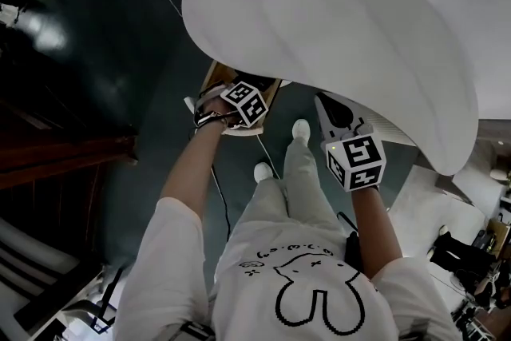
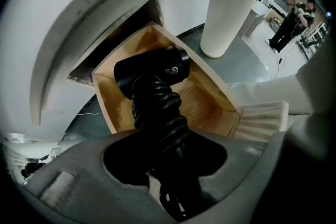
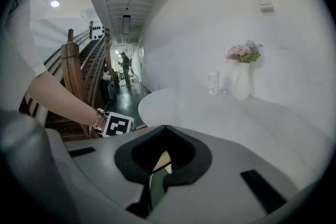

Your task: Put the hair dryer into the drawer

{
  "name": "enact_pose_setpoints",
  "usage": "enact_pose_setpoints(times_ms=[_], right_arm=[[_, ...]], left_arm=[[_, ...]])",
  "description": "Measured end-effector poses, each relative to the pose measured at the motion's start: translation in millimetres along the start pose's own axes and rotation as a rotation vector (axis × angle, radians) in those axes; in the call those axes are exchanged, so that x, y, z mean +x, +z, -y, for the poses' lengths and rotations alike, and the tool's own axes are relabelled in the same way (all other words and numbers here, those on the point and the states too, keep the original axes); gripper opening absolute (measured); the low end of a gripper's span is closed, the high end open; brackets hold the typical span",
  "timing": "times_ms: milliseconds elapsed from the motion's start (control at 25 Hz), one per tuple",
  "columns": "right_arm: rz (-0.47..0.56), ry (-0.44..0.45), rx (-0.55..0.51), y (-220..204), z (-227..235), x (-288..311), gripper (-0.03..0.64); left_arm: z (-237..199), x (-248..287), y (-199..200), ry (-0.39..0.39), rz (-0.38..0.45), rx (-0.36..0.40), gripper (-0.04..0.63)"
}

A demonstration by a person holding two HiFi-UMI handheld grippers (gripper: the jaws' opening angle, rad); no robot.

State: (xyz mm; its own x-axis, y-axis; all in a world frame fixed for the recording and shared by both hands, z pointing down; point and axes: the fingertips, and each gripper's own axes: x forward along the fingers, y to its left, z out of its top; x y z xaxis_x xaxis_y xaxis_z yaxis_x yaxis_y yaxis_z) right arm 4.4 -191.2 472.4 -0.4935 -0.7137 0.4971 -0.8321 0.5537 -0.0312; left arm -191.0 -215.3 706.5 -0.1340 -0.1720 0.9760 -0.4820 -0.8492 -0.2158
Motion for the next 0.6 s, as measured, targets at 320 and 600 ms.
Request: enact_pose_setpoints(times_ms=[320,600], right_arm=[[-0.016,-0.013,0.028,-8,7,1,0.000],[-0.038,-0.015,0.043,-18,10,4,0.000]], left_arm=[[1,32,7,0.005,-0.052,0.044,0.183],[-8,49,17,0.024,-0.056,0.079,0.183]])
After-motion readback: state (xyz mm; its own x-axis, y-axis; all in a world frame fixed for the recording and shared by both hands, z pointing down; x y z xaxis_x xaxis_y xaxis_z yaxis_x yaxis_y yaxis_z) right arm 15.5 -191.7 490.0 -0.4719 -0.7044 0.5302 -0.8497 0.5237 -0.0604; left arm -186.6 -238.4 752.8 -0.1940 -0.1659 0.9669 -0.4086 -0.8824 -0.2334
